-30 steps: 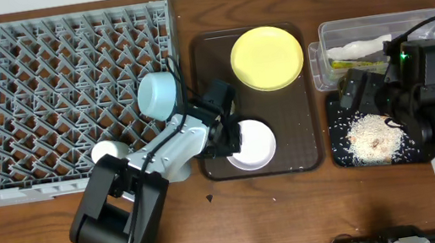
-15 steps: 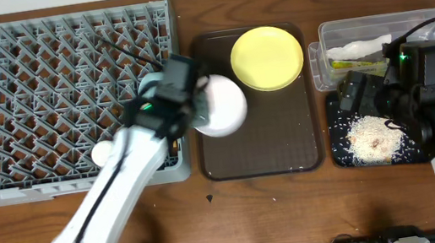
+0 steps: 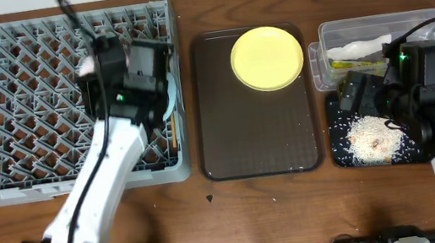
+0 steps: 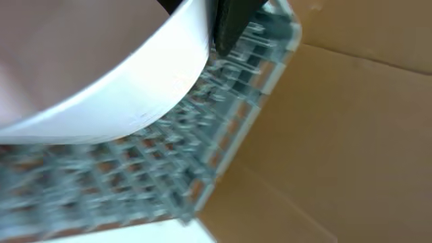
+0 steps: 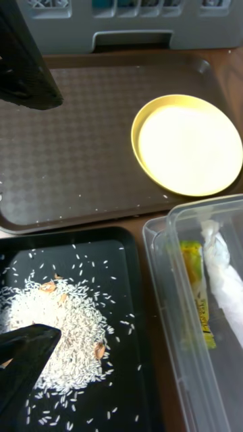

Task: Sort waste into correct bins and load items into the dishwasher
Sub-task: 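Set the pink bowl upright in the dish rack and open the gripper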

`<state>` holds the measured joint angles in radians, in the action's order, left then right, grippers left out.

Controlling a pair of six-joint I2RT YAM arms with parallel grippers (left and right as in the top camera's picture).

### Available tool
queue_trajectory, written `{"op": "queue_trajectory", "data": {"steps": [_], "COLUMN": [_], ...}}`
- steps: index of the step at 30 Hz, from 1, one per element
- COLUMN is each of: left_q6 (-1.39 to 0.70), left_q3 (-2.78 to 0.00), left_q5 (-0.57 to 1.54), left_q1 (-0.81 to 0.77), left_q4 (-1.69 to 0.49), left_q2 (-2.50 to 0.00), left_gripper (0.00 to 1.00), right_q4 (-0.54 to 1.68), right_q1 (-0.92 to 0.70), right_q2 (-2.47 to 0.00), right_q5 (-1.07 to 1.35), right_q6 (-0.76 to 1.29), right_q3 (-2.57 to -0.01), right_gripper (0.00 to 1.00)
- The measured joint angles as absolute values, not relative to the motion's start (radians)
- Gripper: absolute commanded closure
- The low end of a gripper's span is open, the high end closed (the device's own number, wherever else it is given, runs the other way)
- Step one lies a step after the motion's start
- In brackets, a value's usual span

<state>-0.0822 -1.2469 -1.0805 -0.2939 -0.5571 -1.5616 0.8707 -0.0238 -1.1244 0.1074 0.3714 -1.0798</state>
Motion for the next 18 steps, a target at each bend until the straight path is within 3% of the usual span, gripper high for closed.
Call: {"op": "queue_trajectory", "data": {"steps": [8, 18], "left_q6": [0.04, 0.06], "left_q3": [-1.247, -1.247], "left_q5": [-1.287, -1.335], "left_q1": [-0.228, -0.129], "left_q4": [-0.467, -0.425], "left_q2": [-1.746, -1.805], "left_gripper": [0.93, 0.93], "right_q4": [0.871, 0.869], "right_q1": [-0.024, -0.024], "right_q2": [-1.124, -1.124], "right_q5": [0.108, 0.108], "right_q6": [0.371, 0.371], "right_q3": [-1.08, -1.08], "right_gripper": [0.01, 0.01]}}
